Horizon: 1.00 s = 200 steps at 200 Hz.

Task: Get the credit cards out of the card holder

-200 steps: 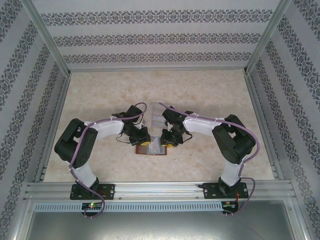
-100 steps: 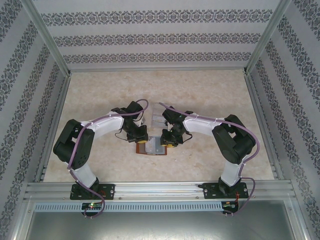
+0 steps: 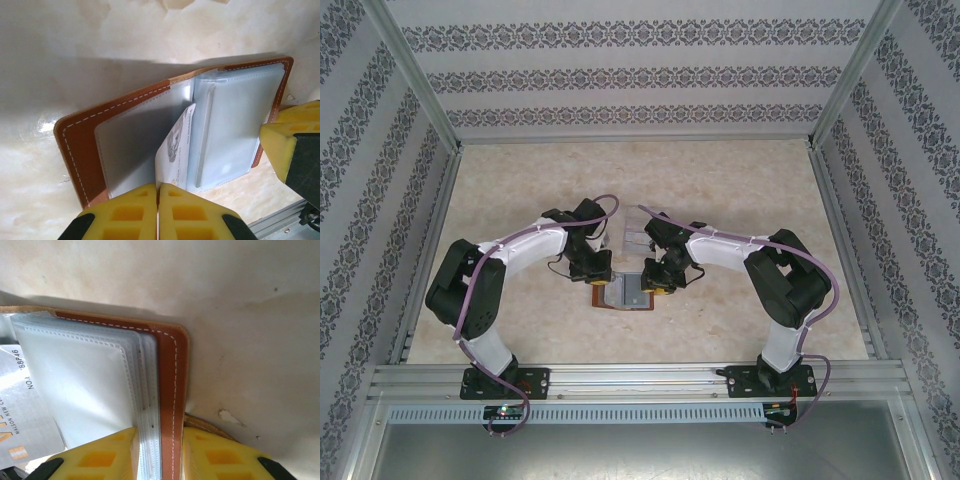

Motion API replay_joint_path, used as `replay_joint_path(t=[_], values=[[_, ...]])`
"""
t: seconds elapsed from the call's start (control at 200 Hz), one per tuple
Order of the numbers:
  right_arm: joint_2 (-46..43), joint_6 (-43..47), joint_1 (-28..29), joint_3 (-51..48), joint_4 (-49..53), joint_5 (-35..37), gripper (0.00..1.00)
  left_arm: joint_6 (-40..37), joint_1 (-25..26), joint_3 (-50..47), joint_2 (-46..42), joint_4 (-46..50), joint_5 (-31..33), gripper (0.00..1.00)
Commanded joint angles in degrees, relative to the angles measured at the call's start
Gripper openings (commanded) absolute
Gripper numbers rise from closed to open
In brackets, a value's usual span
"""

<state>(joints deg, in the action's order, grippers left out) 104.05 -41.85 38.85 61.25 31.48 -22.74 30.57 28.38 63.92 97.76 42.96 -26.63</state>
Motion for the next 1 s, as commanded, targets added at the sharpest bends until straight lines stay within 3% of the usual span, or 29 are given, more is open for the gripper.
replay_joint_path(t=[0.0,0.994], values=[[1.77,0.19,0.42,-0.70,0.99,1.22,0.29,-1.65,-0.64,1.67,-0.20,3.83,2.06,0.07],[2.32,0.27,0.43,-0.96,0.42,0.74,0.29,4.13,1.58,1.56,3.06,-2.62,-4.01,0.13]])
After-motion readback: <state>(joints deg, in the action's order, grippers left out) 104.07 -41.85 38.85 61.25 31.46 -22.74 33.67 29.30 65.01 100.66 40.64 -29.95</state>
